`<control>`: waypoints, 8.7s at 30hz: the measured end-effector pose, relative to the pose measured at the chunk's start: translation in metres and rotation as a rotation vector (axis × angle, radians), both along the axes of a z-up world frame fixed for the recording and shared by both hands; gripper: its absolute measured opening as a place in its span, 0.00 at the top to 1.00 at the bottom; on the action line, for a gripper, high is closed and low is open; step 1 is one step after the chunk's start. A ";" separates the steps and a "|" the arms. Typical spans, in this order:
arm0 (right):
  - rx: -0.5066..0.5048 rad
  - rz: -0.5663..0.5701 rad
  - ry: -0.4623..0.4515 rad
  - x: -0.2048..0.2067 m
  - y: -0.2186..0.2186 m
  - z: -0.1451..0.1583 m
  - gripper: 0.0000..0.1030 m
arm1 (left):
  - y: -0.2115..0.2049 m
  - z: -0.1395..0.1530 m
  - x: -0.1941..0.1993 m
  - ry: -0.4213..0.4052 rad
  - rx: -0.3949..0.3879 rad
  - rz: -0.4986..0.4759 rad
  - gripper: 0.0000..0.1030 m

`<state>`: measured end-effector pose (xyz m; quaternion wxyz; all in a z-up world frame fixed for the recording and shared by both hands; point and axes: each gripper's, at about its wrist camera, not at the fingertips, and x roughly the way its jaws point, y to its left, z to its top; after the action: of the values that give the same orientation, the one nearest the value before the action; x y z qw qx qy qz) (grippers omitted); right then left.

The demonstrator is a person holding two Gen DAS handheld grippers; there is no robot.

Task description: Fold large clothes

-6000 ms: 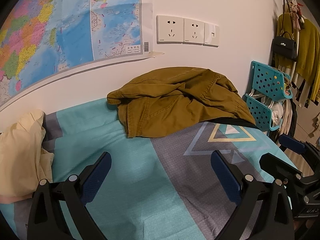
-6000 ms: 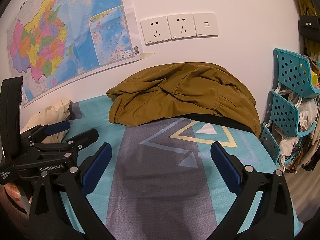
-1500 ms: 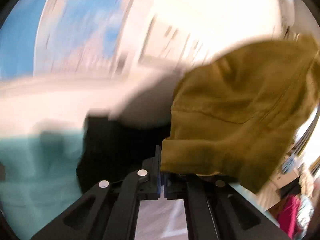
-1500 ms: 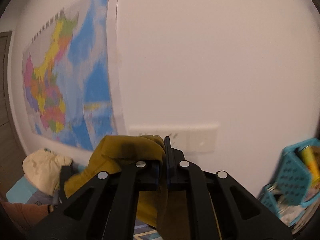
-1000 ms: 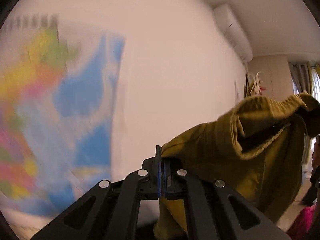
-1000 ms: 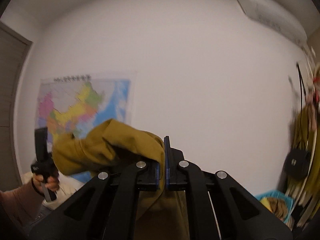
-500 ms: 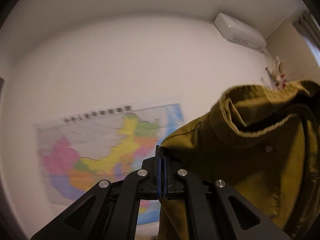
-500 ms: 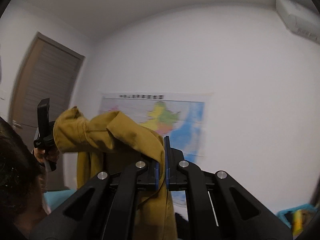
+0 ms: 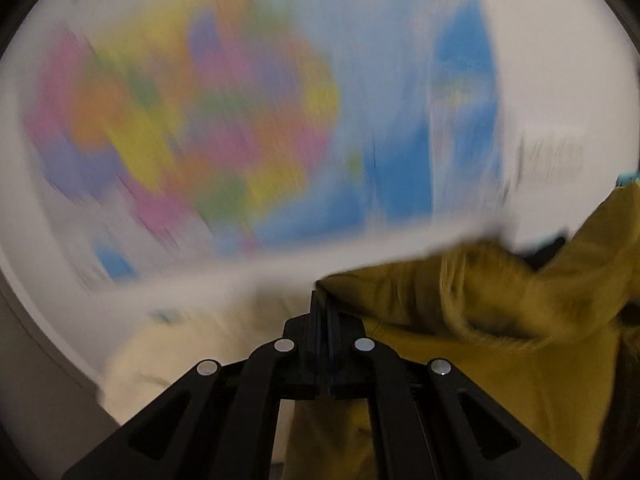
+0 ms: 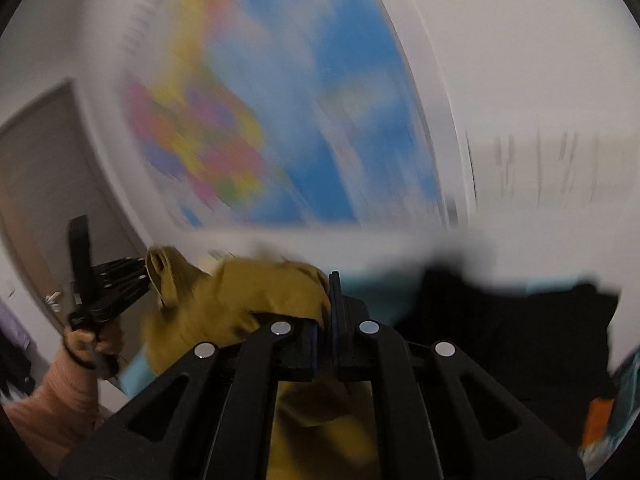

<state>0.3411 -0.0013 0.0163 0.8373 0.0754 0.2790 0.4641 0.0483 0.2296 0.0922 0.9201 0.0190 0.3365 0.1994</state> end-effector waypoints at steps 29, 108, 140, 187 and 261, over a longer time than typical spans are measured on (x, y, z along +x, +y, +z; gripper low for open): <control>-0.972 0.183 -0.586 -0.028 0.143 -0.149 0.73 | -0.019 -0.160 0.014 0.354 -0.027 -0.338 0.31; -0.467 -0.380 0.103 -0.122 -0.249 -0.130 0.91 | -0.025 -0.120 -0.020 0.027 -0.102 -0.300 0.43; -0.115 0.115 0.315 -0.160 -0.072 -0.076 0.50 | -0.196 -0.160 0.018 0.139 -0.715 -1.065 0.97; -0.109 -0.087 0.286 -0.048 0.002 -0.055 0.88 | -0.081 -0.137 0.021 -0.038 -0.662 -0.938 0.23; -0.032 -0.027 0.301 0.028 -0.066 -0.174 0.95 | 0.053 -0.194 0.127 0.306 -0.383 -0.292 0.93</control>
<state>0.3695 -0.0671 -0.1578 0.7933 0.1345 0.4078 0.4316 0.1753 0.2829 -0.1015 0.8644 -0.0769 0.4968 -0.0075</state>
